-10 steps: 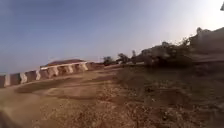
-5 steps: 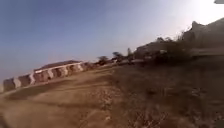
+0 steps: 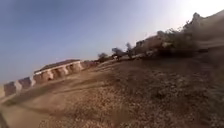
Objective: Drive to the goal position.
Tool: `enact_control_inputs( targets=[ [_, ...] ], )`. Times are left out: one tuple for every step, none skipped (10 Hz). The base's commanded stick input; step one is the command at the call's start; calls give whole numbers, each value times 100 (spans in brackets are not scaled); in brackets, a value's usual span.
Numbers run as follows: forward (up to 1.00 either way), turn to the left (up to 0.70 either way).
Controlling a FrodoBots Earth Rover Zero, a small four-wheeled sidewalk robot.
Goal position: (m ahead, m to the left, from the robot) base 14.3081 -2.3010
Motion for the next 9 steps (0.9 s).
enact_control_inputs(
  targets=[
    [69,0],
    [69,0],
    [69,0],
    [69,0],
    [69,0],
    [69,0],
    [69,0],
    [69,0],
    [69,0]
  ],
)
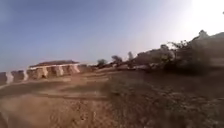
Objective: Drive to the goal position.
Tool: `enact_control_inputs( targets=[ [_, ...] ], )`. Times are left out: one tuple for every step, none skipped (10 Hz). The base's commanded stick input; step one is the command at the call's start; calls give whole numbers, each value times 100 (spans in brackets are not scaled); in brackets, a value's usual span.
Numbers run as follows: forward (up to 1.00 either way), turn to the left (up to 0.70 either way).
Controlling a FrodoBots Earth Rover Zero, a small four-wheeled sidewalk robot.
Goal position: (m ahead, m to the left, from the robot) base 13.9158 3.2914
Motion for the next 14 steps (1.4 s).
enact_control_inputs(
  targets=[
    [69,0],
    [69,0],
    [69,0],
    [69,0],
    [69,0],
    [69,0],
    [69,0],
    [69,0],
    [69,0],
    [69,0],
    [69,0],
    [69,0],
    [69,0],
    [69,0]
  ],
)
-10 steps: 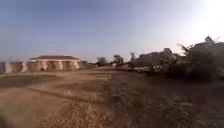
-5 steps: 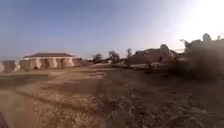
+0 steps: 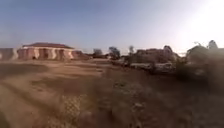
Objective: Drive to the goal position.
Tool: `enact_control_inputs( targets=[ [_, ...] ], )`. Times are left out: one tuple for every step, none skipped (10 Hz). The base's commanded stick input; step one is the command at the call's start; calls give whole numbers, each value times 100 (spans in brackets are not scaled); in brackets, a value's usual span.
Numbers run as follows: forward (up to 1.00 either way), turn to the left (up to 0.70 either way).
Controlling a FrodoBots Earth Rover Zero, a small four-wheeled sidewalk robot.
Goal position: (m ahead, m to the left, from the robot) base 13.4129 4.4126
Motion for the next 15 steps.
enact_control_inputs(
  targets=[
    [69,0],
    [69,0],
    [69,0],
    [69,0],
    [69,0],
    [69,1],
    [69,26],
    [69,34],
    [69,34],
    [69,18],
    [69,2],
    [69,0],
    [69,0],
    [69,0],
    [69,0]
  ],
)
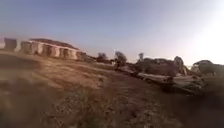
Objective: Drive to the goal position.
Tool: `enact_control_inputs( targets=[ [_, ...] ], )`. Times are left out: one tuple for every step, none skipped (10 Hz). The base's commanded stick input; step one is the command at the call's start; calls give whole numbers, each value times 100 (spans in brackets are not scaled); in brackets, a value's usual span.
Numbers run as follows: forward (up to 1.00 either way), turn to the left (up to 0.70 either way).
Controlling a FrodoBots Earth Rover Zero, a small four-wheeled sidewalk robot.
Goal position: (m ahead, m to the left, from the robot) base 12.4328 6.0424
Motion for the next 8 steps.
enact_control_inputs(
  targets=[
    [69,0],
    [69,0],
    [69,0],
    [69,0],
    [69,0],
    [69,0],
    [69,0],
    [69,0]
  ],
)
